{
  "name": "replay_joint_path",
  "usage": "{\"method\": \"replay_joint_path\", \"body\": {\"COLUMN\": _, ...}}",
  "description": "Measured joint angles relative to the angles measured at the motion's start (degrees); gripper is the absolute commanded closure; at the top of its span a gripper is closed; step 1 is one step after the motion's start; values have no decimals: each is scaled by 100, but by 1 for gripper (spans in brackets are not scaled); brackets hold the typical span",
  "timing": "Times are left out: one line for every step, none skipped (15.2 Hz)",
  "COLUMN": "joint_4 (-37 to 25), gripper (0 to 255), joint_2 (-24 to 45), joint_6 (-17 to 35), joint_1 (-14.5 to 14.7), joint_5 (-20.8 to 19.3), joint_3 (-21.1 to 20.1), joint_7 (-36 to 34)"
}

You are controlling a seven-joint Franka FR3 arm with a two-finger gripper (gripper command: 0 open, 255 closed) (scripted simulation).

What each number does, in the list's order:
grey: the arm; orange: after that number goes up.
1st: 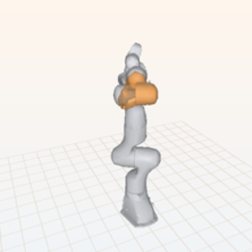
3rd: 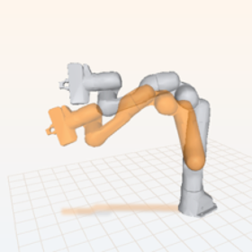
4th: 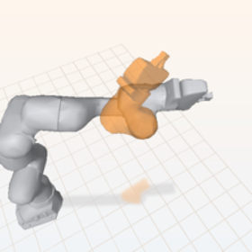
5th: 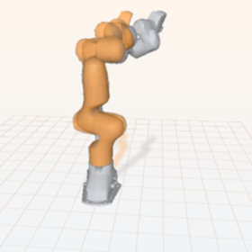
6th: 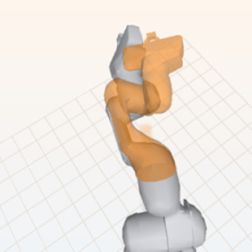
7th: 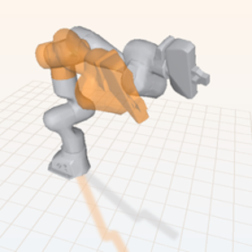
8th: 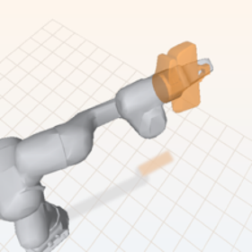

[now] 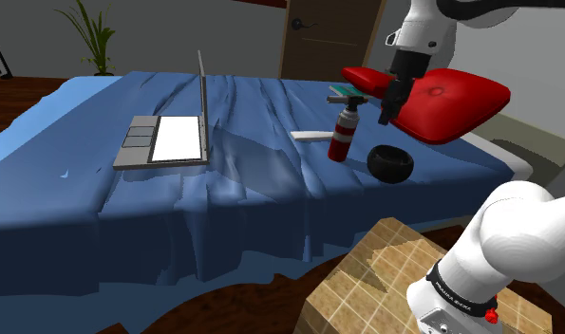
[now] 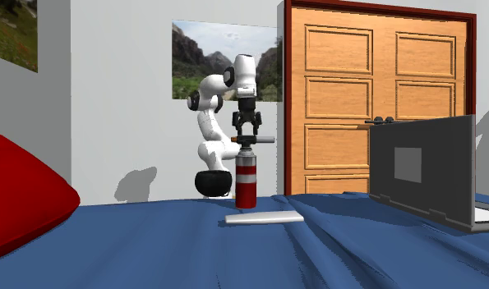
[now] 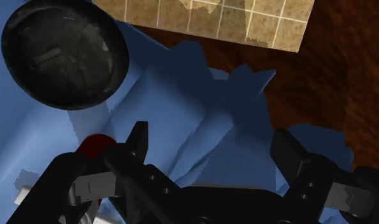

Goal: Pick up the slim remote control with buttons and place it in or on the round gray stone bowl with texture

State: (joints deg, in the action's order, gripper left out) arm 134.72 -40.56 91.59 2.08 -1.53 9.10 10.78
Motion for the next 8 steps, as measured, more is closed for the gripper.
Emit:
{"method": "replay_joint_path", "body": {"joint_4": 41, "gripper": 0, "joint_2": 42, "joint_6": 86, "joint_1": 15, "joint_5": -83, "joint_3": 110, "joint_7": 235}}
{"method": "replay_joint_path", "body": {"joint_4": 1, "gripper": 0, "joint_2": 196, "joint_6": 209, "joint_1": 30, "joint_5": -174, "joint_3": 261, "joint_7": 503}}
{"method": "replay_joint_path", "body": {"joint_4": 41, "gripper": 0, "joint_2": 271, "joint_6": 332, "joint_1": 53, "joint_5": -242, "joint_3": 362, "joint_7": 729}}
{"method": "replay_joint_path", "body": {"joint_4": 22, "gripper": 0, "joint_2": 438, "joint_6": 489, "joint_1": 81, "joint_5": -308, "joint_3": 493, "joint_7": 974}}
{"method": "replay_joint_path", "body": {"joint_4": -24, "gripper": 0, "joint_2": 639, "joint_6": 655, "joint_1": 116, "joint_5": -359, "joint_3": 622, "joint_7": 1220}}
{"method": "replay_joint_path", "body": {"joint_4": -74, "gripper": 0, "joint_2": 775, "joint_6": 751, "joint_1": 142, "joint_5": -410, "joint_3": 737, "joint_7": 1463}}
{"method": "replay_joint_path", "body": {"joint_4": -102, "gripper": 0, "joint_2": 927, "joint_6": 885, "joint_1": 171, "joint_5": -453, "joint_3": 856, "joint_7": 1707}}
{"method": "replay_joint_path", "body": {"joint_4": -156, "gripper": 0, "joint_2": 1096, "joint_6": 1014, "joint_1": 194, "joint_5": -495, "joint_3": 992, "joint_7": 1972}}
